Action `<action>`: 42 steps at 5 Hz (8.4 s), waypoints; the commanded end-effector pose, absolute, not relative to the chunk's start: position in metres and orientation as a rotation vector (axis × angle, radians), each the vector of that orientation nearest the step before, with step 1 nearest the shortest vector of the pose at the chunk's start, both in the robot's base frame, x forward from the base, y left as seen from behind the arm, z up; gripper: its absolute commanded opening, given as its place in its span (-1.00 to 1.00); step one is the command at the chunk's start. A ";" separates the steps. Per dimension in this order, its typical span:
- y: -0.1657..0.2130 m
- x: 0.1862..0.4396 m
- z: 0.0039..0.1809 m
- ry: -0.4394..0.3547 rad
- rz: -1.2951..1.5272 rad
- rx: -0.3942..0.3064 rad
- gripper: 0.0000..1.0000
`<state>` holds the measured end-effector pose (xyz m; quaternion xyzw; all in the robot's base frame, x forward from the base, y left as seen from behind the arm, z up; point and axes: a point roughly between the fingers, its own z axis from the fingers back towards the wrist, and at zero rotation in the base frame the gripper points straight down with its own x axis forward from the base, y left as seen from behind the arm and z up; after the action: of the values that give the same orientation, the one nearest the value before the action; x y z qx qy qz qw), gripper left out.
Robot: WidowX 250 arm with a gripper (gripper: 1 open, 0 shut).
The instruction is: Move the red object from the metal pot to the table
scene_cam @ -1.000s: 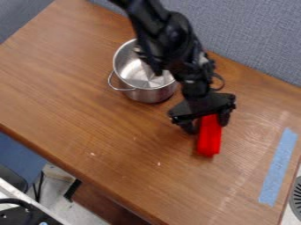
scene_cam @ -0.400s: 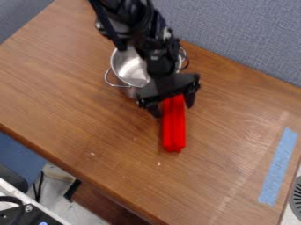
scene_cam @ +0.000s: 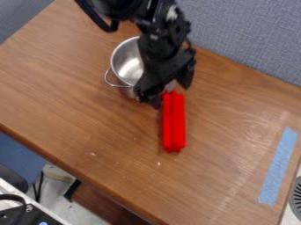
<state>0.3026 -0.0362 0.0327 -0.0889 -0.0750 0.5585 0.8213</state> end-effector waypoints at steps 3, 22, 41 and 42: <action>0.025 0.327 0.034 -0.192 0.983 -0.159 -1.00; -0.162 0.252 0.010 -0.149 0.155 0.110 -1.00; -0.153 0.236 0.024 -0.197 -0.507 0.058 -1.00; -0.157 0.224 0.064 -0.183 -0.539 0.091 -1.00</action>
<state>0.2157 -0.1505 0.0525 0.0512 -0.0713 -0.2640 0.9605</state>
